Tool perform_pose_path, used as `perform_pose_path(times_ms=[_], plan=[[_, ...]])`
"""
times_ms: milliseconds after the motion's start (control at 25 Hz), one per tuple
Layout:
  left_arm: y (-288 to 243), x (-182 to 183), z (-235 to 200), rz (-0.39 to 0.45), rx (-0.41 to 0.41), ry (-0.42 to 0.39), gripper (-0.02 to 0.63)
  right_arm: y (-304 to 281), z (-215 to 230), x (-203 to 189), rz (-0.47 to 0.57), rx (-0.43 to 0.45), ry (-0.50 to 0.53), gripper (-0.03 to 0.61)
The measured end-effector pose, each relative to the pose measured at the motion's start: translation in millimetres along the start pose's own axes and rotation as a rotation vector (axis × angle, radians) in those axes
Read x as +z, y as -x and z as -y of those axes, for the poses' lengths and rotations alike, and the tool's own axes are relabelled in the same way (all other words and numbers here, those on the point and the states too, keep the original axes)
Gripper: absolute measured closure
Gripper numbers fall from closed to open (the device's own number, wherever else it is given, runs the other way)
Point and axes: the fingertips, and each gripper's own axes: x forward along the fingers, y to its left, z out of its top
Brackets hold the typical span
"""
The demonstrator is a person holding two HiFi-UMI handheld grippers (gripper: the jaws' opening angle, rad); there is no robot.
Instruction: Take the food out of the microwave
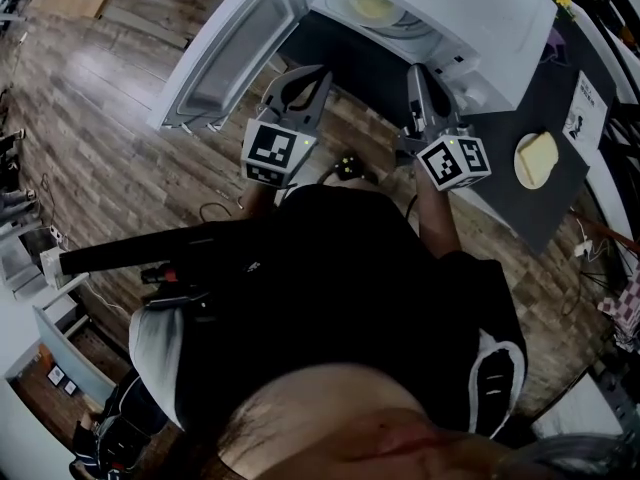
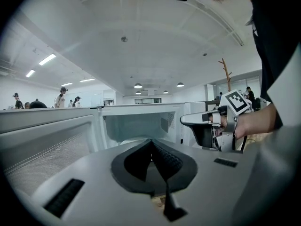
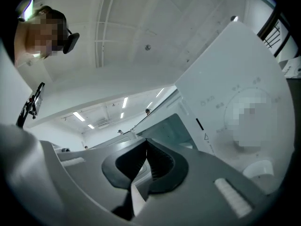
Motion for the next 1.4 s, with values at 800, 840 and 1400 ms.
perform_pose_path(times_ms=[800, 840, 1400], plan=[[-16.1, -17.4, -22.8, -0.047, -0.038, 0.035, 0.607, -27.8, 12.6, 1.0, -0.022, -0.043, 0.031, 0.577], [-17.0, -17.3, -24.5, -0.048, -0.037, 0.030, 0.607, -27.7, 13.0, 0.5, -0.018, -0.044, 0.029, 0.577], [-29.6, 15.5, -23.1, 0.017, -0.059, -0.071, 0.607, -4.2, 13.2, 21.2, 0.060, -0.078, 0.059, 0.577]])
